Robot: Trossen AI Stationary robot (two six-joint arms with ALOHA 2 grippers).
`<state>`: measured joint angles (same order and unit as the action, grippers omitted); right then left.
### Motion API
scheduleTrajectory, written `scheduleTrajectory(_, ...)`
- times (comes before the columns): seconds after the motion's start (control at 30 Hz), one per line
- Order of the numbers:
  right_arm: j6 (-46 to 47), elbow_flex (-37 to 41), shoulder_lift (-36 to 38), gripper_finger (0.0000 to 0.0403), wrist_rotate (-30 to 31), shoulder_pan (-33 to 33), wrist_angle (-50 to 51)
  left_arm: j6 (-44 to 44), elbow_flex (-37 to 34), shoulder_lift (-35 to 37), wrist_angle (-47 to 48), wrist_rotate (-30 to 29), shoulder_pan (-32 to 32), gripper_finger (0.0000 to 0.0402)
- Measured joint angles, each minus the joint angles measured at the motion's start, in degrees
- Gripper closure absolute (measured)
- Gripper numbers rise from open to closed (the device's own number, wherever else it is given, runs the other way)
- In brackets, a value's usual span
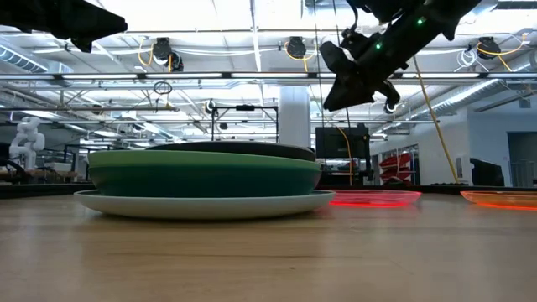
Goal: Stack plastic plates
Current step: Stack the transparent pink plate on top of the transparent orange plate
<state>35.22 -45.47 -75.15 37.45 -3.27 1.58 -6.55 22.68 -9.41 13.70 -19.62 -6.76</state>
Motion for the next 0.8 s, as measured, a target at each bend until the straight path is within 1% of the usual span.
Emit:
scheduleTrajectory(0.2, 0.17, 0.0, -1.79, 0.0349, -0.24, 0.0, 0.24, -0.37, 0.0, 0.0, 0.25, -0.02, 0.0, 0.0319)
scheduleTrajectory(0.27, 0.85, 0.0, -2.38, 0.0349, -1.66, -0.02, 0.36, -0.33, 0.0, 0.0, 0.36, 0.0, 0.0, 0.0319)
scheduleTrajectory(0.43, 9.76, 0.0, -3.18, 0.0349, -5.81, -0.46, 6.04, -0.26, 0.0, 0.0, 0.34, 0.0, 0.0, 0.0319)
scheduleTrajectory(0.5, 12.09, 0.01, -3.28, 0.0349, -6.05, -0.52, 8.55, -0.18, 0.0, 0.0, 0.34, 0.0, 0.0, 0.0319)
scheduleTrajectory(0.7, 10.34, 0.0, -2.12, 0.0349, -4.47, -4.02, 7.38, 0.81, 0.0, 0.0, -0.29, -0.02, 0.0, 0.0319)
scheduleTrajectory(0.77, 8.42, -0.02, -2.18, 0.0349, -4.81, -5.16, 7.56, 1.14, 0.0, 0.0, -0.22, 0.0, 0.0, 0.0319)
scheduleTrajectory(0.8, 7.61, 0.0, -2.22, 0.0349, -6.05, -5.81, 7.83, 1.31, 0.0, 0.0, -0.23, -0.02, 0.0, 0.0319)
